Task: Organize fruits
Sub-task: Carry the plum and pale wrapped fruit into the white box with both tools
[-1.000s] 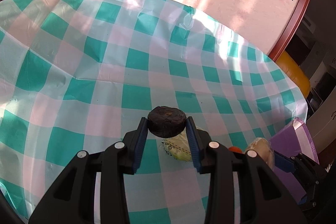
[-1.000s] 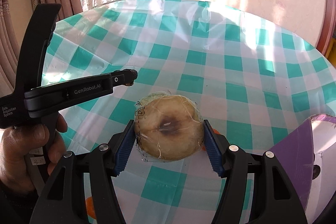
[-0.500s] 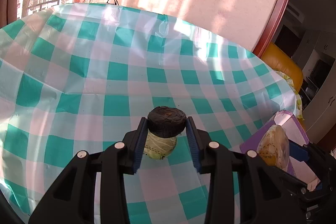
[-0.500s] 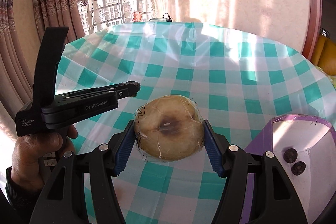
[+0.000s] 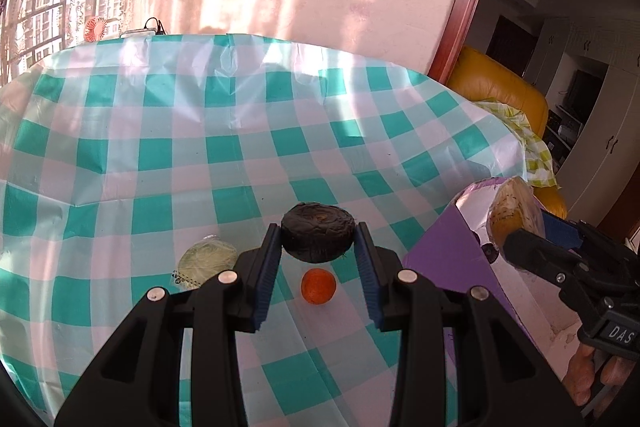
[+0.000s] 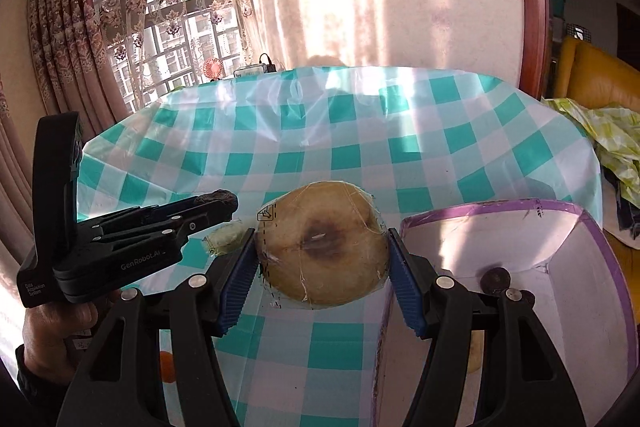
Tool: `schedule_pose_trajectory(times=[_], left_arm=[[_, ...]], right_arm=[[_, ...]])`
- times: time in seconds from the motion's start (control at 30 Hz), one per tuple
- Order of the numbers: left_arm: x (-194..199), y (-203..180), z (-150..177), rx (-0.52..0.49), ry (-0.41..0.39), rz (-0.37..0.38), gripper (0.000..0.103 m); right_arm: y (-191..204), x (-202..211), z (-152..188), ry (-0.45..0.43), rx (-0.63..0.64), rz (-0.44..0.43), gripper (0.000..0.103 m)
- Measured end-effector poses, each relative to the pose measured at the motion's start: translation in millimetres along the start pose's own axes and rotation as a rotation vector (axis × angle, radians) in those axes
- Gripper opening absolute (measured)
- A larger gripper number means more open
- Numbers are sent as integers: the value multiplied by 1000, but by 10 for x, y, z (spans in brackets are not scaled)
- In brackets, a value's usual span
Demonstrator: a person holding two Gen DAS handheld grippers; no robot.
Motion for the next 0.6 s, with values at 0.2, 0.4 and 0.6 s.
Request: schedule_pose_trajectory(times=[0.2, 0.4, 0.6], left_arm=[[-59, -401, 60, -65, 18, 34, 37], [-139, -836, 147, -142, 40, 75, 37], [-196, -1305, 279, -236, 62, 119, 37]], right_arm=[[-413, 88, 46, -9, -58, 37, 61], [-793, 139, 143, -4, -106, 76, 61], [-1172, 132, 285, 24, -148, 128, 61]])
Point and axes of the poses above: each gripper's, at about its wrist camera, not at the fingertips, and x roughly against the way its jaws point, y to its left, z to its underside, the point moved 10 cm from there along -x, roughly the way its jaws point, and after that the axes turned 5 degrees about x, right-handed, at the moved point
